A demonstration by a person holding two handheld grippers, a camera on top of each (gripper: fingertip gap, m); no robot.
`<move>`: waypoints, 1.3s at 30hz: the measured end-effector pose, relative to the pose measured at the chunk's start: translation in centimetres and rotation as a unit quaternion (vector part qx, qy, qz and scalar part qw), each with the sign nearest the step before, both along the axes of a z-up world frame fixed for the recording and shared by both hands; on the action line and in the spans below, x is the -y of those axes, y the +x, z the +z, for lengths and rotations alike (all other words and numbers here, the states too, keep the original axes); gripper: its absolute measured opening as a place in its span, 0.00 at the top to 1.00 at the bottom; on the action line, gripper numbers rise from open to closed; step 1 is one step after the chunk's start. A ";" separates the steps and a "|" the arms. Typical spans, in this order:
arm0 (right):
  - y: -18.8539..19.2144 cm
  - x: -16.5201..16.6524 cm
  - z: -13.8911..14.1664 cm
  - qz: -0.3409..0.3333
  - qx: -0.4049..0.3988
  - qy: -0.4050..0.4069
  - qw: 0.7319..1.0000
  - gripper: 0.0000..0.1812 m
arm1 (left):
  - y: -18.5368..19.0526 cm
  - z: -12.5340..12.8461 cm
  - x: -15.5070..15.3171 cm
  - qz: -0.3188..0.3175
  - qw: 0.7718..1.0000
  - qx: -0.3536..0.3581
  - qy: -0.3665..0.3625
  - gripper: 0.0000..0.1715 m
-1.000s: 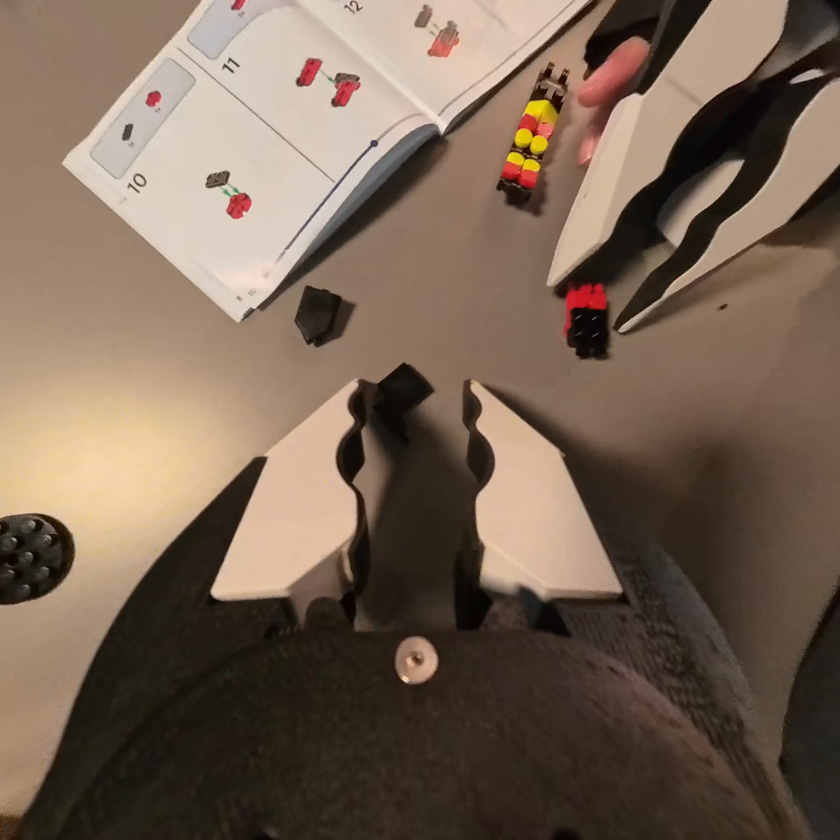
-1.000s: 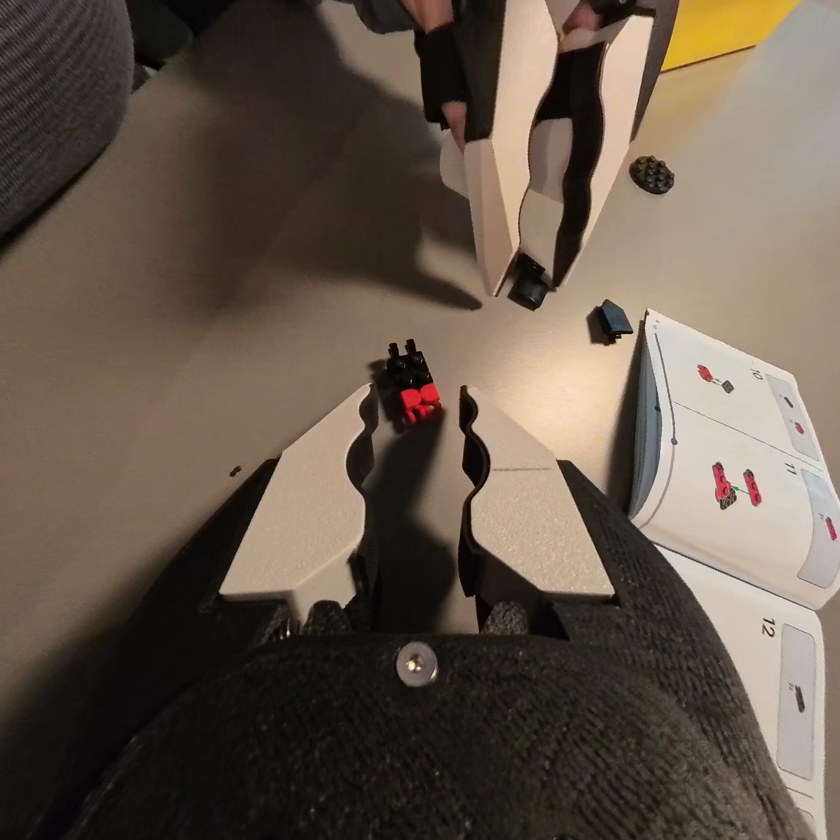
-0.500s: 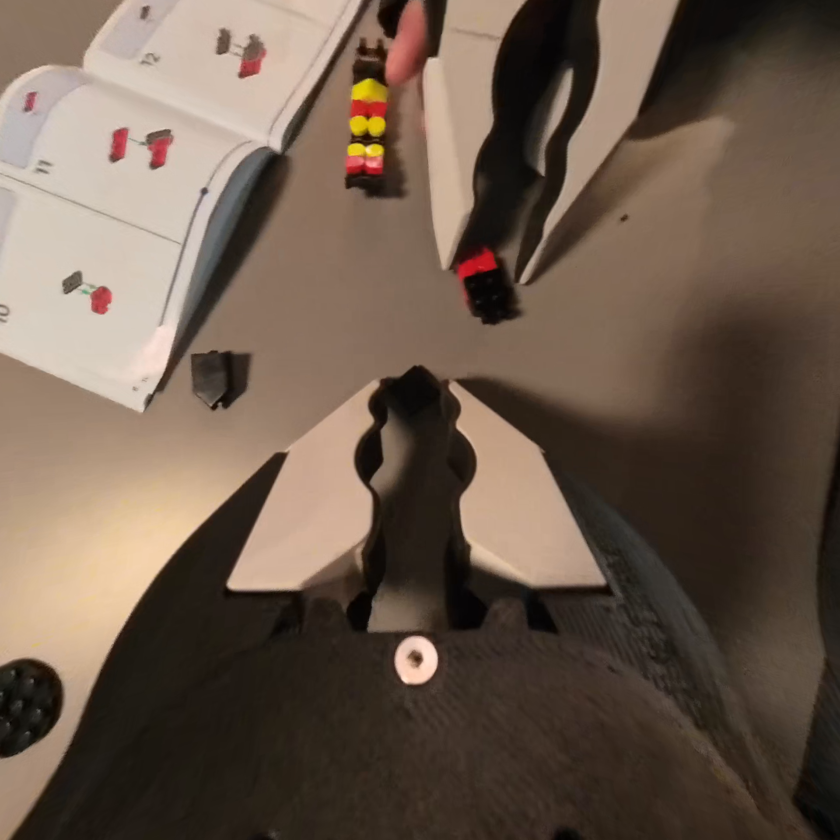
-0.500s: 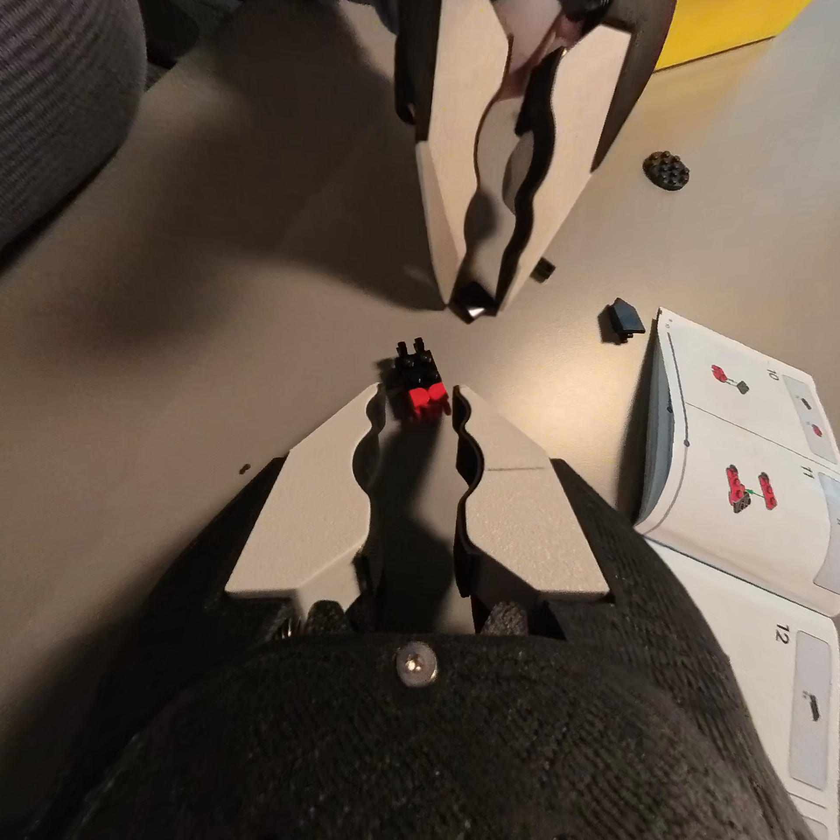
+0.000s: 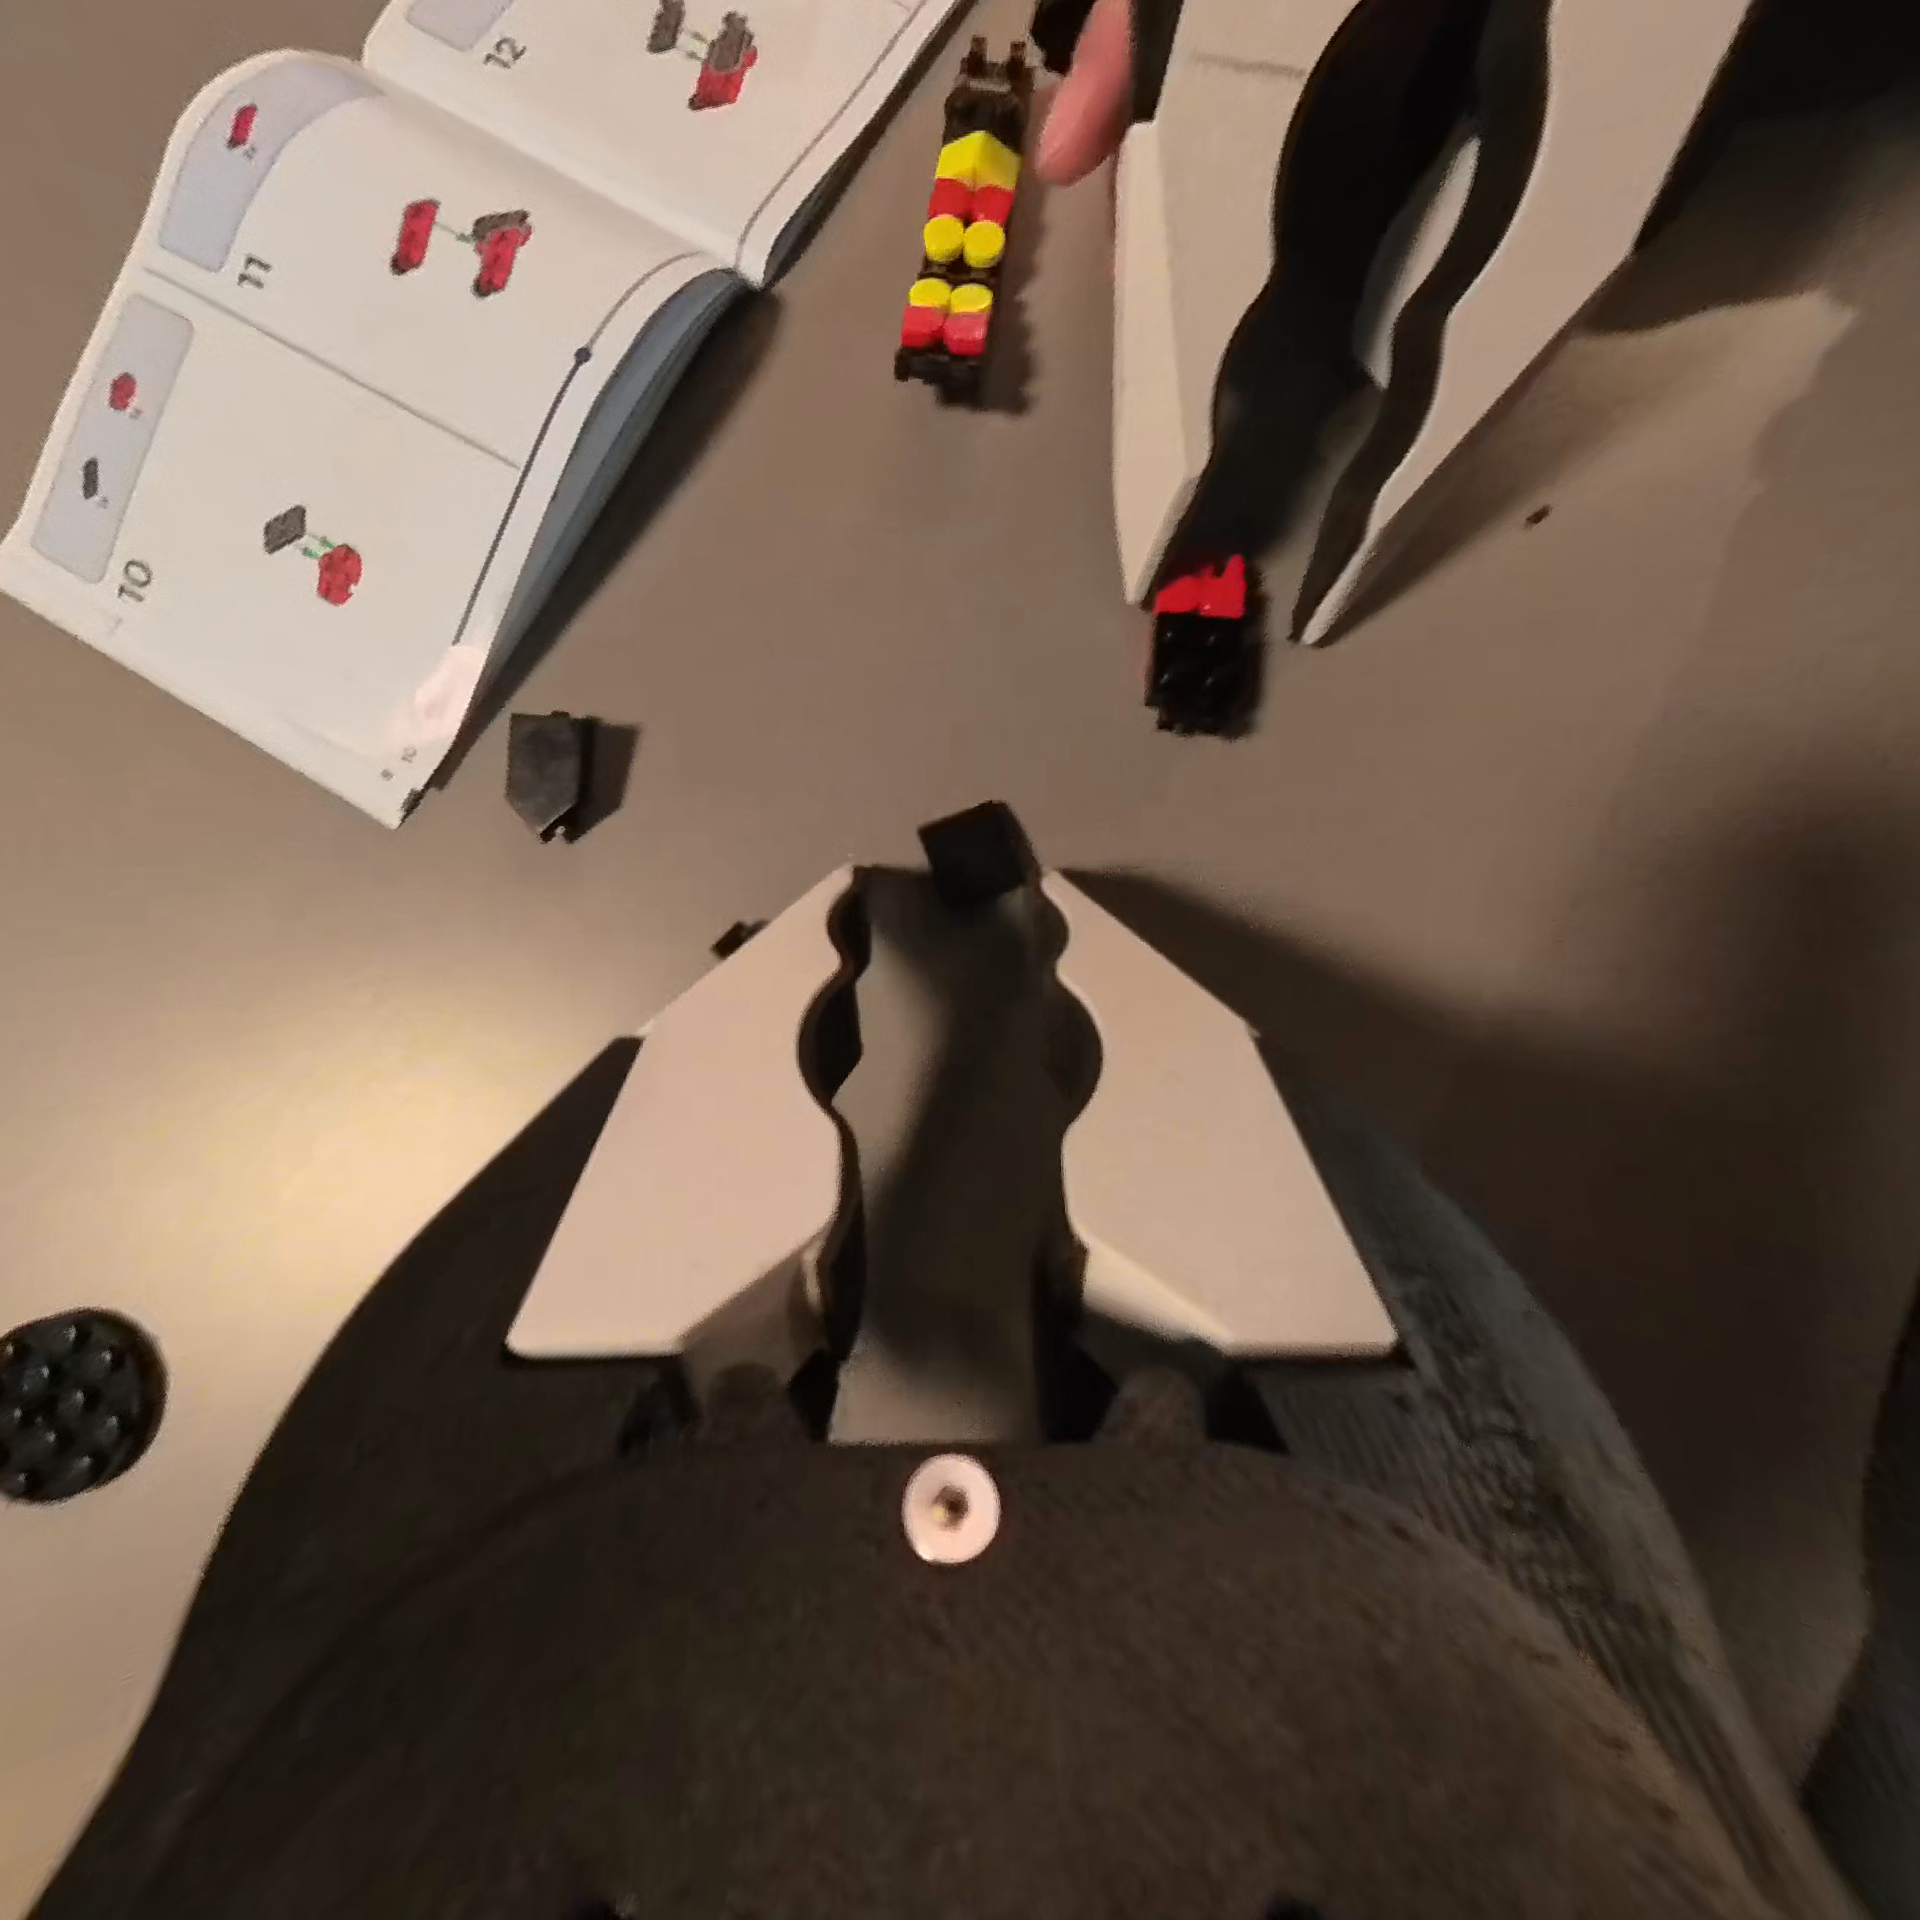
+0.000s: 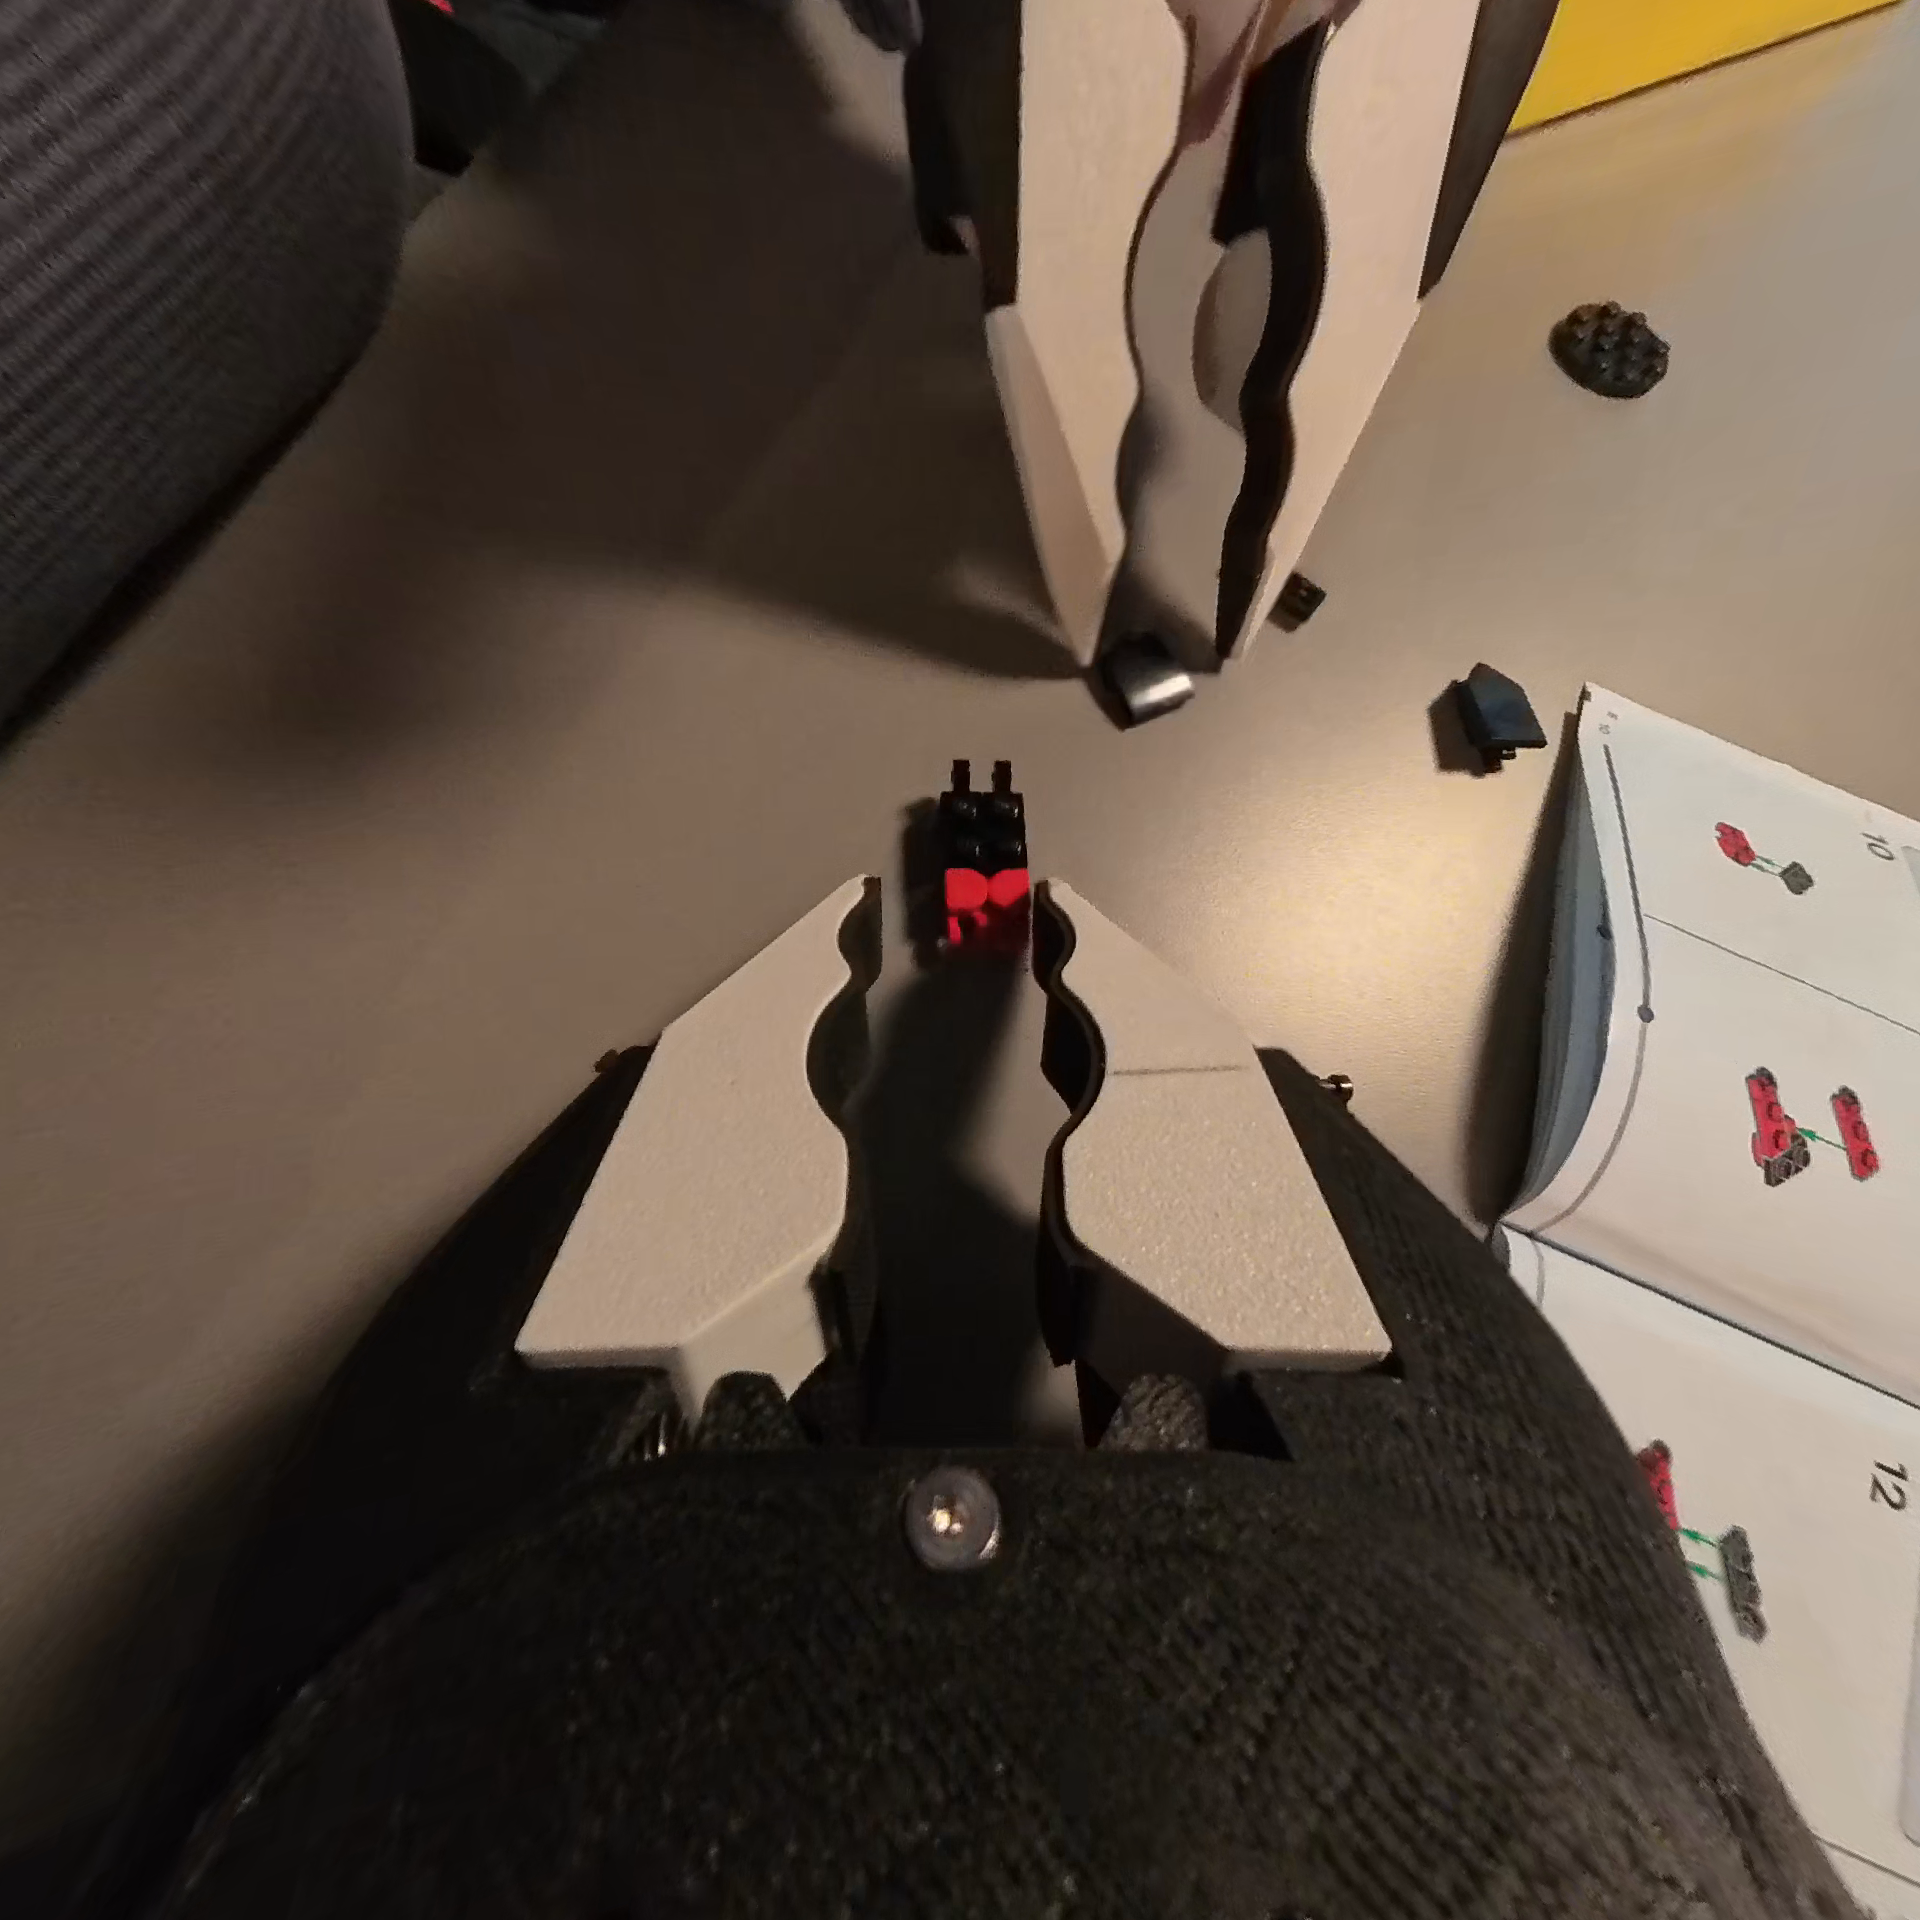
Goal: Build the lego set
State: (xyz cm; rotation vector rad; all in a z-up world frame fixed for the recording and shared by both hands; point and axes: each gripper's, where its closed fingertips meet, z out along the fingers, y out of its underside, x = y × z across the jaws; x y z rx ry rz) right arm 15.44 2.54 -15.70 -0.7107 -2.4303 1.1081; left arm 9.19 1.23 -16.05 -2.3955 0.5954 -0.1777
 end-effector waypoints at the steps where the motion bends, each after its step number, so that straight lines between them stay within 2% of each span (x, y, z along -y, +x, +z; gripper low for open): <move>1: 0.0 0.0 0.0 -0.001 0.007 -0.004 1.000 0.85 | -0.3 0.0 0.1 0.003 1.000 0.006 -0.005 0.84; 5: -0.1 0.0 -0.1 -0.016 0.028 -0.018 0.999 0.82 | 0.0 0.2 0.3 -0.008 0.998 0.056 -0.011 0.82; 9: -0.2 -0.1 -0.1 -0.022 0.024 -0.016 0.999 0.82 | 0.2 0.1 -0.1 -0.024 0.999 0.034 0.006 0.81; 15: -0.2 0.1 -0.1 -0.024 0.031 -0.019 0.999 0.84 | 0.3 0.1 -0.1 -0.018 0.998 0.053 0.003 0.84; 22: -0.2 0.1 -0.1 -0.035 0.025 -0.015 0.999 0.92 | 0.3 0.1 -0.1 -0.022 0.999 0.050 0.002 0.91; 25: -0.1 0.2 -0.1 -0.059 0.000 0.003 0.998 0.92 | 0.5 0.0 0.0 -0.027 0.998 0.049 0.002 0.91; 28: -0.1 0.5 0.0 -0.067 -0.017 0.014 0.997 0.92 | 0.9 0.3 0.0 -0.043 0.998 0.052 0.013 0.91; 34: 0.0 0.5 -0.1 -0.065 0.010 -0.004 0.998 0.92 | 4.0 3.7 -0.1 -0.124 0.981 0.104 0.104 0.91; 39: 0.0 0.5 -0.1 -0.065 0.016 -0.009 0.998 0.92 | 6.0 3.4 0.1 -0.157 0.977 0.123 0.081 0.91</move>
